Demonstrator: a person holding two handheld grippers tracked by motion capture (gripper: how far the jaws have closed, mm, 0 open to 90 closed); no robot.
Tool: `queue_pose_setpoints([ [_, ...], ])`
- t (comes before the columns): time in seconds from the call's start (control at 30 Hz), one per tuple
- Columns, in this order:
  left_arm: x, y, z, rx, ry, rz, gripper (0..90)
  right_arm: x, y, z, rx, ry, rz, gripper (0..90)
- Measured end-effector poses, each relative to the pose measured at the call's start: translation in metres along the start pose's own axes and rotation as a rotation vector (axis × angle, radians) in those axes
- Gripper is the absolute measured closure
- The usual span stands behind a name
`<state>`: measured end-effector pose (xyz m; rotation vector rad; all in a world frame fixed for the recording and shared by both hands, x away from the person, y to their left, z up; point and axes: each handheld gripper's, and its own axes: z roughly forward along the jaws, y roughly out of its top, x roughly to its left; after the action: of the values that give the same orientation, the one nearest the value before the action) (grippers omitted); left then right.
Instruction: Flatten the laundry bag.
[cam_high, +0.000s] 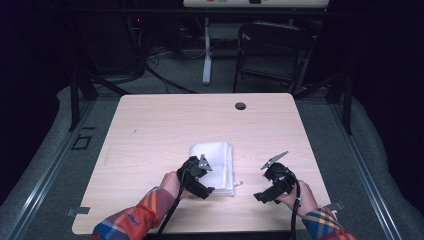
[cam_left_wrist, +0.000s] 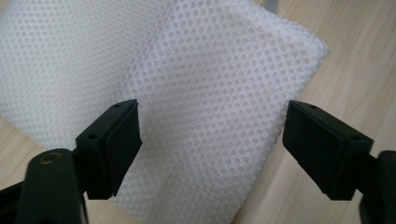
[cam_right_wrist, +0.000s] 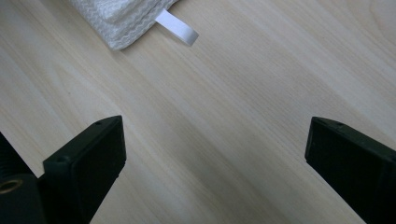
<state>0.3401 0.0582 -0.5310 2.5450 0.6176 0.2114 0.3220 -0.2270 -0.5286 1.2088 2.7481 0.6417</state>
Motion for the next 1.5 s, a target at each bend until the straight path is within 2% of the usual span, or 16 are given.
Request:
queue_pose_setpoints([
  [0.1, -0.003, 0.003, 0.007, 0.019, -0.002, 0.018, 21.6, 0.002, 0.0, 0.002, -0.011, 0.001, 0.01, 5.0],
  [0.2, -0.006, 0.005, 0.012, 0.036, -0.007, 0.037, 21.7, 0.002, 0.001, 0.002, 0.012, 0.004, -0.006, 5.5],
  [0.3, -0.009, 0.008, 0.018, 0.058, 0.007, 0.063, 22.0, 0.003, 0.001, 0.003, 0.015, 0.008, -0.015, 5.9],
  [0.47, -0.01, 0.008, 0.024, 0.075, 0.009, 0.078, 26.7, 0.005, 0.001, 0.005, 0.025, 0.022, -0.023, 6.7],
  [0.63, -0.01, 0.007, 0.026, 0.082, 0.006, 0.085, 29.9, 0.007, 0.002, 0.007, 0.03, 0.012, -0.031, 7.5],
  [0.7, -0.01, 0.006, 0.026, 0.079, -0.01, 0.093, 36.2, 0.01, -0.001, 0.011, -0.031, 0.017, 0.021, 7.9],
  [0.77, -0.011, 0.006, 0.027, 0.082, -0.008, 0.1, 39.4, 0.007, 0.002, 0.008, 0.029, 0.014, -0.034, 8.1],
  [0.9, -0.009, 0.006, 0.026, 0.075, -0.03, 0.104, 47.1, 0.008, 0.002, 0.008, 0.028, 0.012, -0.037, 9.3],
  [0.93, -0.009, 0.006, 0.026, 0.071, -0.038, 0.103, 51.6, 0.008, 0.003, 0.008, 0.021, 0.021, -0.031, 9.3],
  [1.0, -0.009, 0.006, 0.026, 0.072, -0.038, 0.102, 53.7, 0.009, 0.003, 0.009, 0.02, 0.015, -0.034, 9.7],
  [1.07, -0.008, 0.006, 0.026, 0.063, -0.064, 0.105, 60.0, 0.009, 0.003, 0.009, 0.022, 0.018, -0.038, 10.1],
  [1.23, -0.004, 0.005, 0.024, 0.052, -0.103, 0.09, 69.1, 0.011, 0.004, 0.011, 0.018, 0.031, -0.041, 12.1],
  [1.37, -0.003, 0.006, 0.023, 0.055, -0.113, 0.087, 75.0, 0.012, 0.006, 0.012, 0.035, 0.02, -0.06, 13.5],
  [1.43, -0.003, 0.006, 0.023, 0.055, -0.106, 0.087, 80.4, 0.014, 0.006, 0.012, 0.033, 0.019, -0.059, 14.5],
  [1.5, -0.003, 0.006, 0.023, 0.054, -0.102, 0.086, 81.5, 0.014, 0.007, 0.012, 0.036, 0.016, -0.062, 15.0],
])
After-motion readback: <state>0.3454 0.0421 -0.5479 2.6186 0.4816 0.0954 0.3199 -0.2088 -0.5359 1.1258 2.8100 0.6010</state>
